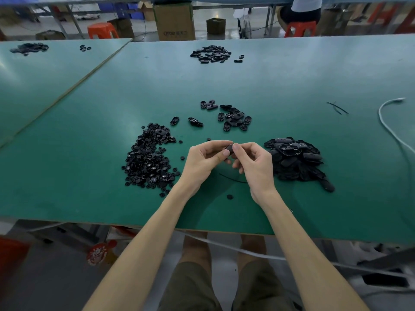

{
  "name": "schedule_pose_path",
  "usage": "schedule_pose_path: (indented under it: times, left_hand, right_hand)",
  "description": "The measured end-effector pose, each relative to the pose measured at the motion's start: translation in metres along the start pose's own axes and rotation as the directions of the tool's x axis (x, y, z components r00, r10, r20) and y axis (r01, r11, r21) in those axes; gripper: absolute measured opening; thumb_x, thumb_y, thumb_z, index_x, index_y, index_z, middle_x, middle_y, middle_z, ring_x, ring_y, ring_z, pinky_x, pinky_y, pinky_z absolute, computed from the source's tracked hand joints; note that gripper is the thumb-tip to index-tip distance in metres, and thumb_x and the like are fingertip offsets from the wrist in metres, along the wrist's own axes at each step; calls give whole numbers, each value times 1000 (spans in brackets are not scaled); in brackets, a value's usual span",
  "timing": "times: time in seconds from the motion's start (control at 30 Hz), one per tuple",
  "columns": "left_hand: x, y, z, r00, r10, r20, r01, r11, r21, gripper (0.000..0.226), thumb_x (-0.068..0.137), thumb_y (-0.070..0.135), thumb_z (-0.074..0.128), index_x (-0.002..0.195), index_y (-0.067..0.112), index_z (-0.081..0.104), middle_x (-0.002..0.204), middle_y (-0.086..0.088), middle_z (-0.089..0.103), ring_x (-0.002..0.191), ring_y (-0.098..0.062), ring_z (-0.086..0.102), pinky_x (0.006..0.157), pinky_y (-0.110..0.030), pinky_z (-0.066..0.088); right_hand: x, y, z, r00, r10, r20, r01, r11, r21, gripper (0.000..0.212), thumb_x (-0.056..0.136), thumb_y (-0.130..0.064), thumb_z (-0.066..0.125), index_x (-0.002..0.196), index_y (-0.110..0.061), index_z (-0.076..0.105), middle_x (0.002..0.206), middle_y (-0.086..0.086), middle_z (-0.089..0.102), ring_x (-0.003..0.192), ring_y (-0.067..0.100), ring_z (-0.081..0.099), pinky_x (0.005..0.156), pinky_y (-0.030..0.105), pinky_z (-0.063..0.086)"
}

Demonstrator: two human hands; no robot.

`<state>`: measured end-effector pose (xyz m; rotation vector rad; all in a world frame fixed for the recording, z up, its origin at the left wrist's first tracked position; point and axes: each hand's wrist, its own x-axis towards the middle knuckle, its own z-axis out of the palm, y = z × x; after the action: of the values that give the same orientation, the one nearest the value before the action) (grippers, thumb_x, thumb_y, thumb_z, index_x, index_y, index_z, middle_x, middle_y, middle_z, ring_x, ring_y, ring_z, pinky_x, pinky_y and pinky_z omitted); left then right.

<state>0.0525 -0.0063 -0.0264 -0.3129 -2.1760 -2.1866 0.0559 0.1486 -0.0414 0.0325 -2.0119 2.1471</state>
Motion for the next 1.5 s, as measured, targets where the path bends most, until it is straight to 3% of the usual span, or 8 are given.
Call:
schedule_pose_path:
  times: [0.23,0.5,1.0,1.5]
  left_hand:
    - [-2,5,1,999,-19,-39,20,1000,22,24,99,-2,62,120,-1,71,108,-19,76,83,-13,72,69,-17,46]
    - [-2,7,1,998,-33,-57,34,999,16,20,99,2,62,114,4,75,107,-12,78,84,-20,75,65,-22,45]
    - [-1,5,2,998,-20,-53,21,1000,14,15,94,5,71,108,4,74,101,-11,77,80,-18,71,67,-18,48]
    - [1,-1,1,997,-37,-71,38,999,15,19,92,-7,66,100,7,76,92,-2,79,77,-11,71,75,-18,54]
  right_hand:
    - [2,3,-1,999,25,-38,-24,1000,13,14,100,-26,70,93,-15,72,63,-3,66,59,11,58,57,22,47]
    - [3,2,0,999,43,-33,-43,999,0,20,101,-30,70,94,-12,71,62,-2,67,57,10,57,57,22,47]
    - [1,0,-1,999,39,6,-39,999,-24,16,98,-27,74,91,-12,72,68,-6,70,61,9,62,54,21,48]
    - [0,0,0,998,34,47,-30,997,-72,16,96,-26,75,88,-13,72,74,-1,74,61,8,62,56,22,48]
